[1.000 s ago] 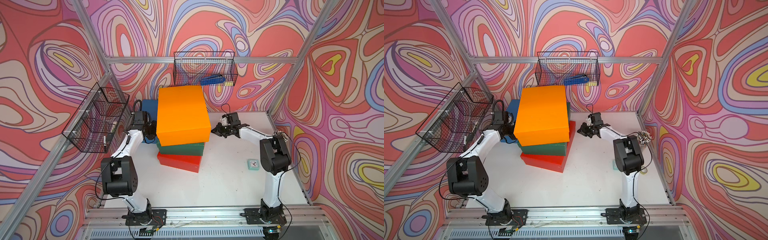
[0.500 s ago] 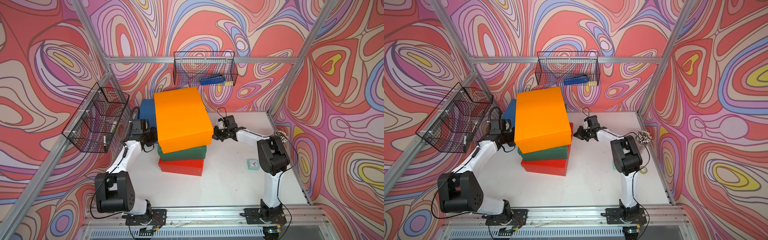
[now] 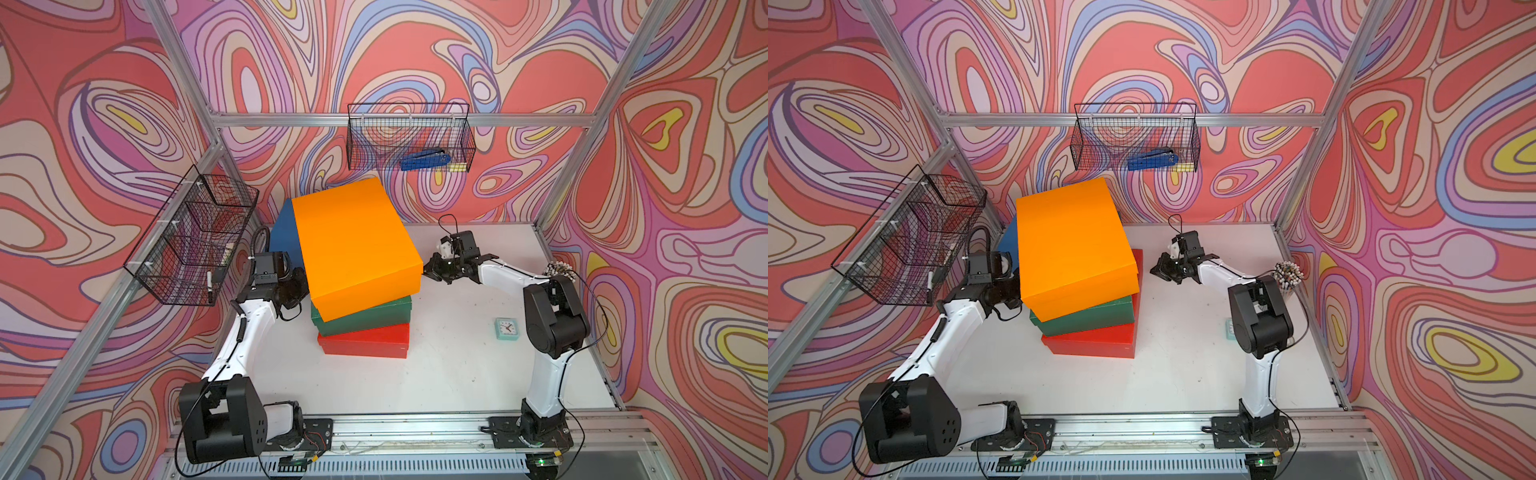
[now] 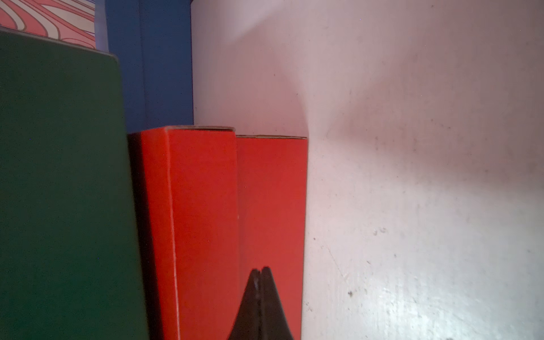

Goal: Stack the shoeboxes
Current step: Adjust the shoeboxes in the shoebox.

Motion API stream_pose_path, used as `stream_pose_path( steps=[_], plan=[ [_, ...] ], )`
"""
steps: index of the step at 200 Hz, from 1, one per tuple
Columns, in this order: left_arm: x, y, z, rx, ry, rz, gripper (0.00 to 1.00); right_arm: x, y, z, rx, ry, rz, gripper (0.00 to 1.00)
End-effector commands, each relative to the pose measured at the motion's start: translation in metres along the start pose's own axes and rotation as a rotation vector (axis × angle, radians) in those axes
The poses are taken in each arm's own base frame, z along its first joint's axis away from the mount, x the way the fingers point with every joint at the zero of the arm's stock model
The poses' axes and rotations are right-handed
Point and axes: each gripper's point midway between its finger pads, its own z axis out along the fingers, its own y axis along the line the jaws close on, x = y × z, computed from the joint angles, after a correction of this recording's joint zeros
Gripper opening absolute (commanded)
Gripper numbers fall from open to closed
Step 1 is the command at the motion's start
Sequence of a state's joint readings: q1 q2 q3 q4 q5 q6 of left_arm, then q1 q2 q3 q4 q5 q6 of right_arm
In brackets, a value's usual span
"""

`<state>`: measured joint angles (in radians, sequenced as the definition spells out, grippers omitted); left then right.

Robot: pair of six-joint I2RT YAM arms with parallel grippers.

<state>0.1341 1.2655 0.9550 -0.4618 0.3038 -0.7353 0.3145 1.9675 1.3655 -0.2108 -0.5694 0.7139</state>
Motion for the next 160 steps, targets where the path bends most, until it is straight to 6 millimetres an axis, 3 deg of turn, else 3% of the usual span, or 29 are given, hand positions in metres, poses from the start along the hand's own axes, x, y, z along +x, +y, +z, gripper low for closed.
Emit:
stream_pose_path(
  steps=[1, 30, 73, 108, 160],
  plan=[
    [0.038, 0.082, -0.001, -0.310, 0.104, -0.045, 0.00, 0.005, 0.000, -0.004, -0.002, 0.010, -0.014, 0.00],
    [0.045, 0.088, 0.006, -0.315, 0.126, -0.053, 0.00, 0.007, -0.002, -0.001, -0.009, 0.020, -0.009, 0.00],
    [0.026, 0.048, 0.001, -0.226, 0.081, -0.012, 0.00, 0.005, 0.000, 0.001, -0.014, 0.021, -0.010, 0.00],
    [0.027, 0.020, 0.002, -0.210, 0.085, 0.062, 0.00, -0.001, 0.009, -0.006, -0.025, -0.007, -0.029, 0.00],
    [0.037, 0.012, 0.018, -0.202, 0.130, 0.119, 0.11, -0.006, 0.012, -0.007, -0.016, -0.005, -0.039, 0.00]
  ],
)
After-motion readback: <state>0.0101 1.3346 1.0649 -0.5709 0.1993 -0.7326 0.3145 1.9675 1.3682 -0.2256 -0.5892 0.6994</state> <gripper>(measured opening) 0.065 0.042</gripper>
